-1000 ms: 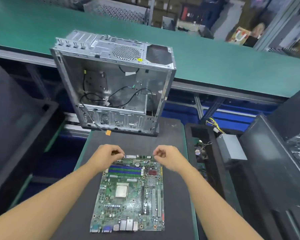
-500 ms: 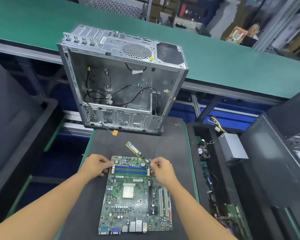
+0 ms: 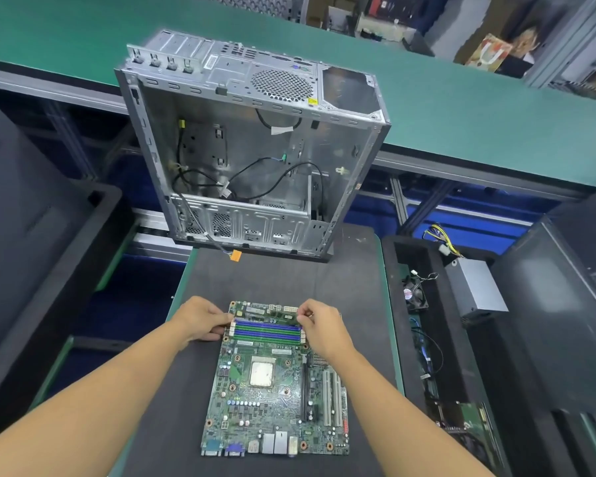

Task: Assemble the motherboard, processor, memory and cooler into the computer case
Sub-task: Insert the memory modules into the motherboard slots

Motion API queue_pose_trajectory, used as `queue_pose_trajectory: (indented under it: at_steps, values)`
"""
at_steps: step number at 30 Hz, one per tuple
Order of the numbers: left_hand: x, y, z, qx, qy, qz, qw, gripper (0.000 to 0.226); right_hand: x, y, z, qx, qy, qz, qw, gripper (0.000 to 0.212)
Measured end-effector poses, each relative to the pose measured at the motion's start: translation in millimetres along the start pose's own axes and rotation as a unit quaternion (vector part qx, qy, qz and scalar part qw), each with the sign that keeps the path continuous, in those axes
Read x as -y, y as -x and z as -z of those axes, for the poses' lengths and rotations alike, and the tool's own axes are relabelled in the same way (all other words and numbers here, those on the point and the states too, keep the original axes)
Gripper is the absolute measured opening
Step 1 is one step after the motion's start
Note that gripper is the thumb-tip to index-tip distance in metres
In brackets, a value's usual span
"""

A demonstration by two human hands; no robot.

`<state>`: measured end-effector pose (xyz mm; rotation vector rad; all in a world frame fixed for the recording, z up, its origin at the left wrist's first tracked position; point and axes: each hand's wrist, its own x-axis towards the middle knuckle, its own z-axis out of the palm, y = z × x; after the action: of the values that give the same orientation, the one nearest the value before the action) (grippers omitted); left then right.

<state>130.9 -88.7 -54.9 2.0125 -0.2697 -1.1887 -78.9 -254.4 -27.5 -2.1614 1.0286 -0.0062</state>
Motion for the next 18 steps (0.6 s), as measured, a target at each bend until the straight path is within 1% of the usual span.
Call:
queue_pose_trajectory:
  at_steps: [4, 7, 11, 15, 18]
  values:
    - [2.1, 0.6, -0.4, -0.001, -0.001, -0.018, 1.0, 0.014, -3.2, -1.9, -0.9, 0.014, 0.064, 0.034, 0.997, 0.015]
    - [3.1, 1.4, -1.1, -0.002, -0.004, -0.032, 0.999, 0.011, -5.8, -3.4, -2.8, 0.017, 0.072, 0.038, 0.997, 0.015]
    - [1.1, 1.3, -1.6, 0.002, -0.01, -0.031, 0.999, 0.01, -7.6, -3.1, -2.8, 0.008, 0.068, 0.032, 0.997, 0.014]
    - [-0.9, 2.5, -1.4, 0.002, -0.025, -0.041, 0.999, 0.008, -9.4, -1.6, -1.2, 0.012, 0.093, 0.06, 0.994, 0.012]
    - [-1.2, 3.1, -1.9, 0.004, -0.06, -0.072, 0.996, 0.012, -10.3, 0.8, 0.0, 0.021, 0.115, 0.086, 0.989, 0.014]
